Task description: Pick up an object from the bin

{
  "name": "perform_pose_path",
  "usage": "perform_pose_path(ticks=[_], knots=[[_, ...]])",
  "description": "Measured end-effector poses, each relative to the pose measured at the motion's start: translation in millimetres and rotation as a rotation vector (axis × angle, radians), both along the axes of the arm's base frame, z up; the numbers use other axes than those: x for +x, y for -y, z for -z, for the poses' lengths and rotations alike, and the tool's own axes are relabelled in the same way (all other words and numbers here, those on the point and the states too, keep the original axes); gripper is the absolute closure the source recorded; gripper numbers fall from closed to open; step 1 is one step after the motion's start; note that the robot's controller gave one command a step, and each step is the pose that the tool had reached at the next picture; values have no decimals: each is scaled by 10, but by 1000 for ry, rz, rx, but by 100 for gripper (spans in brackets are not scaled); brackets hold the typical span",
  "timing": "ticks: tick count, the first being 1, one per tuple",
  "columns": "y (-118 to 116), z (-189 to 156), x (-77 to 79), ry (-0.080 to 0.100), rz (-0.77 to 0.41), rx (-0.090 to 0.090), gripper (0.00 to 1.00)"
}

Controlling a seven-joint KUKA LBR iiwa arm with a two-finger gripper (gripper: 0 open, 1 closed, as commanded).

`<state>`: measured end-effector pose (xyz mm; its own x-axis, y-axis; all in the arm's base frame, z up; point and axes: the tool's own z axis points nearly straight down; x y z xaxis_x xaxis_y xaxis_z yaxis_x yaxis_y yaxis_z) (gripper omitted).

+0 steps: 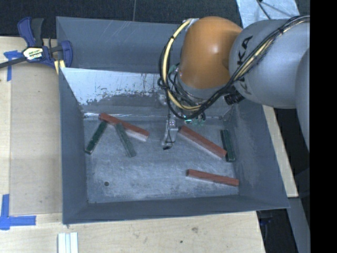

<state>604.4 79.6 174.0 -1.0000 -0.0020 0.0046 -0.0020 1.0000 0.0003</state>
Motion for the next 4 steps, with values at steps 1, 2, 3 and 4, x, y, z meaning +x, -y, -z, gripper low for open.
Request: perform_pose_path(ticks=[1, 2, 3, 4], knots=[[-17, 1039, 10, 0, 57, -1, 0], [-579, 1036, 132, 9, 170, 1, 0], [-578, 1024, 142, 11, 170, 2, 100], [-578, 1024, 142, 11, 170, 2, 100]])
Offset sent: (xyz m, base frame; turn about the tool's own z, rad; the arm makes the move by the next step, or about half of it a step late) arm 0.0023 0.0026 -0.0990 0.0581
